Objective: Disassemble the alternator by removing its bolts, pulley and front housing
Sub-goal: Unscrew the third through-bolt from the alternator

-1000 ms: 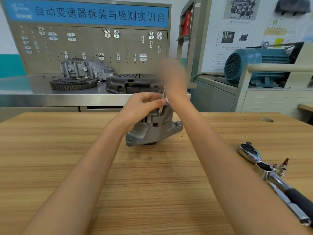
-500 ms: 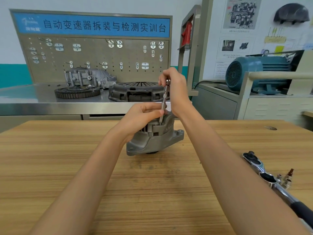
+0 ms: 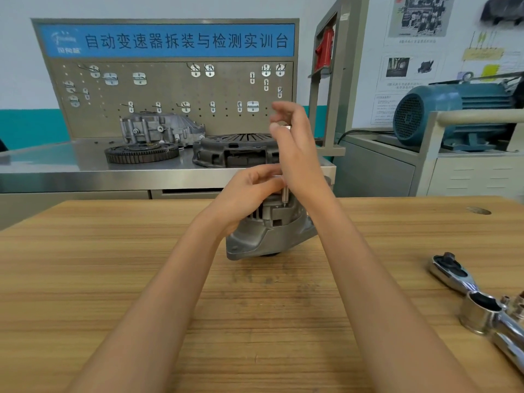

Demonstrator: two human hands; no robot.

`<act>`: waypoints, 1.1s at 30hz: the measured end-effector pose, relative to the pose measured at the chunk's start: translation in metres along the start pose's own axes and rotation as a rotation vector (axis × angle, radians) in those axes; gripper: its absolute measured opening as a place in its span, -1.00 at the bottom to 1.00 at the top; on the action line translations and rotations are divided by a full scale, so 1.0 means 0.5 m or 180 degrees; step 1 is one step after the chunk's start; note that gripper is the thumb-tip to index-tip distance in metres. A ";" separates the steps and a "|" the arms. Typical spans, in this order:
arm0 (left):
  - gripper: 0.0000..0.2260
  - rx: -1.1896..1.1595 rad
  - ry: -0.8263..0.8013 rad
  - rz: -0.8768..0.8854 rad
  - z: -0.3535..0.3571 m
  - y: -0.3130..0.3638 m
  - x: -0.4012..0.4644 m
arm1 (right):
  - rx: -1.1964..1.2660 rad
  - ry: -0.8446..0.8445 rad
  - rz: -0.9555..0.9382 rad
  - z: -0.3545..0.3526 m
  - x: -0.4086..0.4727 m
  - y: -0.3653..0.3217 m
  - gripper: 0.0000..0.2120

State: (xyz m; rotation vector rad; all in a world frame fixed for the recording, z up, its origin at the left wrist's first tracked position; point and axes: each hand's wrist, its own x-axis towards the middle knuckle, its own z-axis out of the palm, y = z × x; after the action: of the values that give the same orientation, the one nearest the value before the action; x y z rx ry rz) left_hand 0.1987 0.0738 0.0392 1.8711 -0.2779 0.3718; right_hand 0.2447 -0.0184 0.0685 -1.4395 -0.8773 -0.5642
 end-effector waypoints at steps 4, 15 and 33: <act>-0.77 -0.0039 0.0053 0.0077 -0.001 -0.003 0.000 | -0.0296 -0.0148 0.0089 -0.001 0.001 0.002 -0.74; -0.63 0.0117 0.0512 0.0190 0.005 -0.011 0.006 | -0.3606 0.0195 -0.0263 0.020 -0.014 -0.025 -0.53; -0.81 -0.0076 0.0161 0.0266 0.016 -0.007 0.000 | -0.1245 0.0131 0.0084 -0.006 -0.009 -0.034 -0.89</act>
State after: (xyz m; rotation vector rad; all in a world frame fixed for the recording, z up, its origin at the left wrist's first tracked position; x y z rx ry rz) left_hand 0.2010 0.0672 0.0340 1.8279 -0.3257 0.4700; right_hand 0.2291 -0.0236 0.0754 -1.7816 -0.7393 -0.7731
